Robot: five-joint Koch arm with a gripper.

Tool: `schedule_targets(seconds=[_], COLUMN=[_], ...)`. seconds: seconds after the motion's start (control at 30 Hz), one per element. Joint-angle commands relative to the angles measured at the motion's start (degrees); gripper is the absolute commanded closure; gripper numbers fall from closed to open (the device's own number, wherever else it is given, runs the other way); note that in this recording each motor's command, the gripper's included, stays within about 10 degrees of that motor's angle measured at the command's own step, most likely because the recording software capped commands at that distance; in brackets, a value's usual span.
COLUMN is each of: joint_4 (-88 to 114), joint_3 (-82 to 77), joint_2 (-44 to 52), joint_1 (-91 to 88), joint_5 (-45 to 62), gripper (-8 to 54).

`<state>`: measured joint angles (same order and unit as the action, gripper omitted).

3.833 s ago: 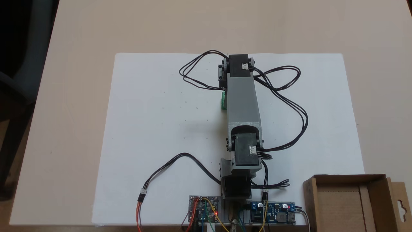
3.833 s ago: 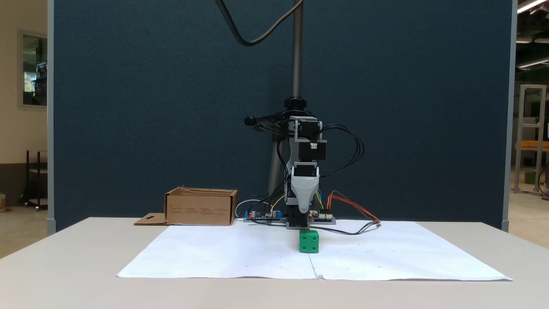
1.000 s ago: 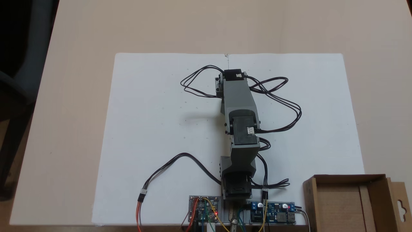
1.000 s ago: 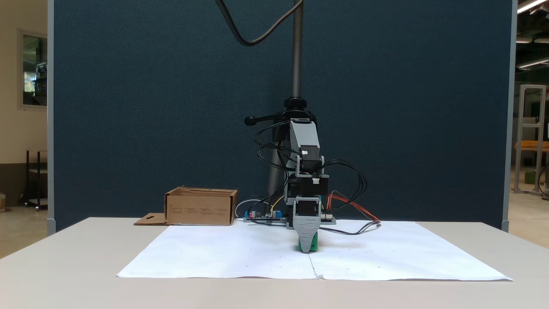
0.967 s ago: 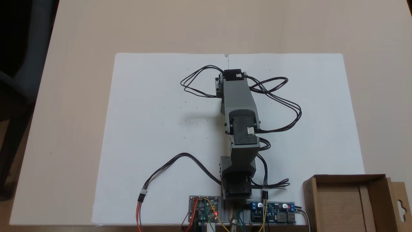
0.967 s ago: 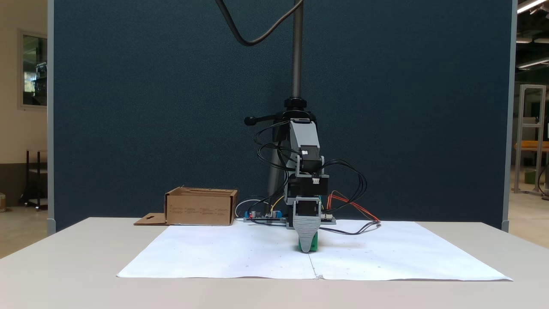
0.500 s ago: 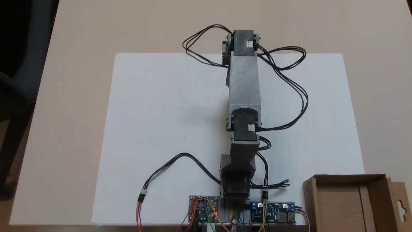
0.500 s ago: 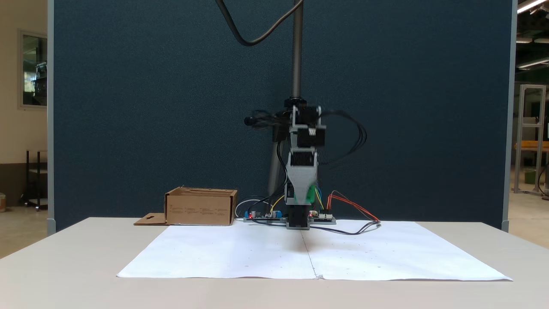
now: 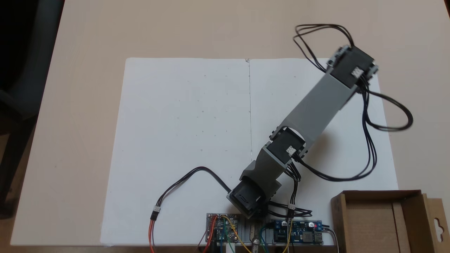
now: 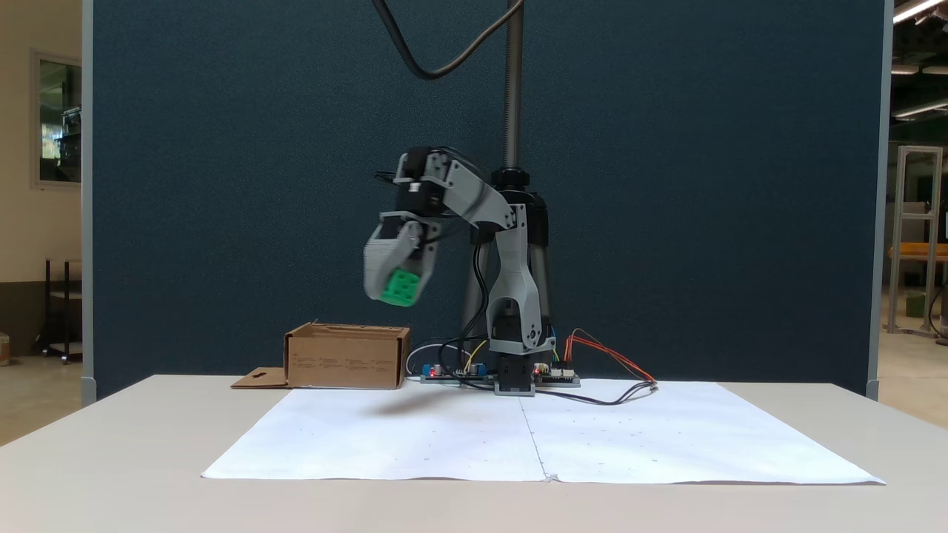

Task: Grasp a green dice and put it in the bin.

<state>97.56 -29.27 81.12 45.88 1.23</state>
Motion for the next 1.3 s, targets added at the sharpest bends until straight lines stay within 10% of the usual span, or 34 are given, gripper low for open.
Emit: schedule_targets(seconds=[0.0, 1.0, 1.1, 1.27], joint_4=[2.5, -3.0, -3.1, -3.9], joint_3=[3.0, 3.0, 1.2, 0.8], joint_2=[1.2, -10.5, -12.4, -12.5], joint_1=[8.2, 53.4, 53.3, 52.9], joint_5=[8.8, 21.1, 20.7, 19.8], gripper=[33.3, 33.3, 12.9, 2.1])
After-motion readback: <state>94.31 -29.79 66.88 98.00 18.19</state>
